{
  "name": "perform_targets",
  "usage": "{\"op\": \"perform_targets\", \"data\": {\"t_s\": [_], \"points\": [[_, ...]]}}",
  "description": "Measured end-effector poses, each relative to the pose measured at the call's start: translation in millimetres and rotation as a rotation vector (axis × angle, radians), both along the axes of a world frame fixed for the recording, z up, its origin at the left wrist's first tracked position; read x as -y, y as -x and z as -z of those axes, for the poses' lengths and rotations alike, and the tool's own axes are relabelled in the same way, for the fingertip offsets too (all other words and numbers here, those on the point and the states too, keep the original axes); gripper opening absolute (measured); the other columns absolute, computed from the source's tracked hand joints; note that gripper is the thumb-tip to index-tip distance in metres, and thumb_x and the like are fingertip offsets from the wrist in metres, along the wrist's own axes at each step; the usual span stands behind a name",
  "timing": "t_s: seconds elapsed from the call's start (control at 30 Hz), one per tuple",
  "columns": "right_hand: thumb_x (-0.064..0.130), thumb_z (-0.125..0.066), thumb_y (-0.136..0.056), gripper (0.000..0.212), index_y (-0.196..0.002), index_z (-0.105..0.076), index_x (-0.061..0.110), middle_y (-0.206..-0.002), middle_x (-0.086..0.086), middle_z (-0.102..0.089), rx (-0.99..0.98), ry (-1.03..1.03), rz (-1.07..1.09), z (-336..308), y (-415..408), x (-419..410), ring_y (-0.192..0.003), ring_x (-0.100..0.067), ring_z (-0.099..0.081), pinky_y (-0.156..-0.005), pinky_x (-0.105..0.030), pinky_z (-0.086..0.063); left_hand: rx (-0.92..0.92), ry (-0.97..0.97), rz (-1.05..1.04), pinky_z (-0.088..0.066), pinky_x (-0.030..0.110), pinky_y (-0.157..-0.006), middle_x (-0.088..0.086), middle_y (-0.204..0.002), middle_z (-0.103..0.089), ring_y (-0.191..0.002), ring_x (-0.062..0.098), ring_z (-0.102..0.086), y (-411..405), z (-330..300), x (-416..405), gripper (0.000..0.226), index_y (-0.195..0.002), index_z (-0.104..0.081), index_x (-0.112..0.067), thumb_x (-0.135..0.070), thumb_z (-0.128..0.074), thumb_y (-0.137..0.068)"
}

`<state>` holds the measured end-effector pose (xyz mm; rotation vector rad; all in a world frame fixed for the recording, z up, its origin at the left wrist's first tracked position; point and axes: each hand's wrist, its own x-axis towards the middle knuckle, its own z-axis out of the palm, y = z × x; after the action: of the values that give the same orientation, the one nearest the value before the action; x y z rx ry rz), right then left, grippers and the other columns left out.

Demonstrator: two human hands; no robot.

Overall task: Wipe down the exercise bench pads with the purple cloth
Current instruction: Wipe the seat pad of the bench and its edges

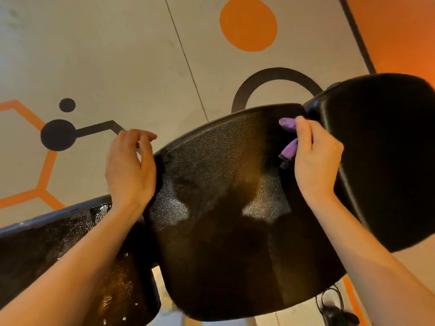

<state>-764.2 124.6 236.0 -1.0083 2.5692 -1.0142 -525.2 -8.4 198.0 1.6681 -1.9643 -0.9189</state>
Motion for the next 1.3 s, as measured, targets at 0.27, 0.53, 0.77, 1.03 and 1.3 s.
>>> {"op": "perform_targets", "data": {"t_s": [0.27,0.53,0.77,1.03,1.3], "points": [[0.025,-0.037,-0.104,0.034,-0.104,-0.071,0.026,-0.057,0.005,-0.063,0.094,0.023,0.153,-16,-71,-73,-0.065,-0.005,-0.064,-0.093,-0.031,-0.048,0.015,0.008,0.159,-0.040,0.038,-0.089,-0.008,-0.101,-0.054,-0.104,0.021,-0.053,-53,-14,-38,0.027,-0.101,-0.064,-0.022,-0.022,-0.037,-0.102],[0.027,-0.038,-0.104,0.033,-0.089,-0.061,0.046,-0.054,0.010,-0.059,0.100,-0.001,0.380,-30,-126,-158,-0.065,-0.001,-0.061,-0.087,-0.009,-0.039,-0.003,-0.001,0.460,-0.044,0.040,-0.091,-0.006,-0.104,-0.058,-0.103,0.016,-0.053,-54,-26,-99,0.024,-0.105,-0.065,-0.023,-0.023,-0.041,-0.101],[0.021,-0.041,-0.103,0.028,-0.100,-0.068,0.026,-0.071,0.020,-0.060,0.139,0.118,0.582,-34,-142,-215,-0.066,0.007,-0.062,-0.068,-0.001,-0.041,-0.011,0.024,0.745,-0.040,0.038,-0.092,-0.006,-0.107,-0.059,-0.103,0.019,-0.055,-18,-26,-155,0.028,-0.106,-0.065,-0.025,-0.028,-0.038,-0.099],[0.025,-0.041,-0.103,0.031,-0.085,-0.066,0.017,-0.055,0.013,-0.060,0.160,0.285,0.901,-17,-148,-267,-0.056,-0.003,-0.057,-0.065,-0.013,-0.045,-0.023,0.123,1.063,-0.032,0.024,-0.093,-0.006,-0.118,-0.060,-0.105,0.015,-0.054,20,-26,-215,0.031,-0.115,-0.064,-0.021,-0.027,-0.037,-0.099],[0.037,-0.043,-0.100,0.028,-0.081,-0.061,0.028,-0.076,0.008,-0.061,0.557,0.599,1.277,14,-141,-280,-0.068,-0.002,-0.062,-0.055,-0.006,-0.048,0.025,0.224,1.230,-0.033,0.025,-0.098,-0.004,-0.128,-0.055,-0.112,0.014,-0.051,49,-10,-252,0.029,-0.122,-0.062,-0.021,-0.025,-0.044,-0.100]]}}
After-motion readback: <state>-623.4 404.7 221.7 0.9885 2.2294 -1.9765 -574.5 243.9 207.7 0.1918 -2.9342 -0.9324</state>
